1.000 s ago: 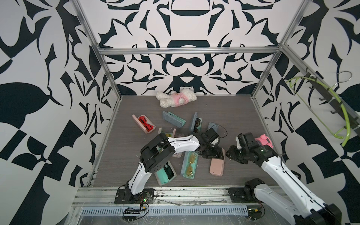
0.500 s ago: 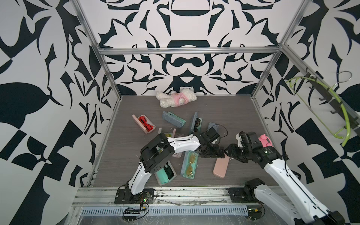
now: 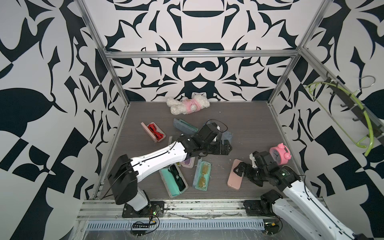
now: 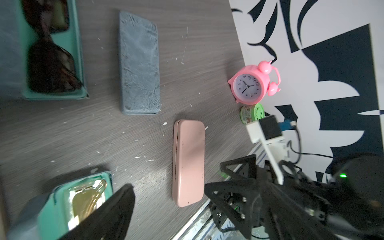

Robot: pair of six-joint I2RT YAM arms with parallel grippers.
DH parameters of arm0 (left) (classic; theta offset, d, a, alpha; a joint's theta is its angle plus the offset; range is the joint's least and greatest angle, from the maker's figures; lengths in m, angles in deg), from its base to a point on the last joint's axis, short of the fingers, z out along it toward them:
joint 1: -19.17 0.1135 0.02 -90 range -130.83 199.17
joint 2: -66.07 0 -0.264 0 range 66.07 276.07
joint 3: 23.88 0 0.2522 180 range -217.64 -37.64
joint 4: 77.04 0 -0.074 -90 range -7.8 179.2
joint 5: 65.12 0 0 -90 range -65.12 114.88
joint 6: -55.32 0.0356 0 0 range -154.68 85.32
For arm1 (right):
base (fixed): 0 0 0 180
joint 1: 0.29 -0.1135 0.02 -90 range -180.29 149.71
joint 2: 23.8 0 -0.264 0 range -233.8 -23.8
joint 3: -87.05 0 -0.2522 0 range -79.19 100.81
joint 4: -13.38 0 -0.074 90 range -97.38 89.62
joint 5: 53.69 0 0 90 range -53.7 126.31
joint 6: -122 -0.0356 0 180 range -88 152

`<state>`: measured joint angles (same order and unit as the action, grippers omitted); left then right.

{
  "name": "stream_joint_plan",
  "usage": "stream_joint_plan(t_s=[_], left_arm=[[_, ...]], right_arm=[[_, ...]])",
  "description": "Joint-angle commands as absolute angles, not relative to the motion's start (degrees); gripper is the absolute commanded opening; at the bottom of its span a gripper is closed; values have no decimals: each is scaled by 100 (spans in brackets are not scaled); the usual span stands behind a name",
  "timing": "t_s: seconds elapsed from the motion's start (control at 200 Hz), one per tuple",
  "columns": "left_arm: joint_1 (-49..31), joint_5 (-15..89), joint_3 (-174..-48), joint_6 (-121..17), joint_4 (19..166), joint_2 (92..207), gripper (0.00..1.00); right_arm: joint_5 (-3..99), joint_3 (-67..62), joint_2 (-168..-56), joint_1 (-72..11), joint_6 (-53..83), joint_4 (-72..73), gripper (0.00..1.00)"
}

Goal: Close the glasses case
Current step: Move the glasses case to the center of the board.

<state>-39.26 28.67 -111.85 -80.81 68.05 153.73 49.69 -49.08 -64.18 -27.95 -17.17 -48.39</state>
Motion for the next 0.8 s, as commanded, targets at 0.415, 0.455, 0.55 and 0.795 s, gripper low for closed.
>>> stream_joint_plan(t_s=[0.415, 0.455, 0.55, 0.795], left_arm=[[-3558, 2446, -9961, -7819, 6249, 13744, 99], [-3502, 2480, -9920, -7811, 6204, 13673, 99], [-3404, 2490, -9784, -7792, 6181, 13506, 99], [-3272, 2521, -9515, -7801, 6143, 13272, 99]], right_arm=[[2597, -4364, -8740, -5087, -3606, -4498, 98], [2532, -4312, -8915, -5119, -3670, -4501, 97], [2468, -4259, -9183, -5127, -3687, -4367, 90], [2131, -4090, -9262, -4776, -3355, -4659, 57]])
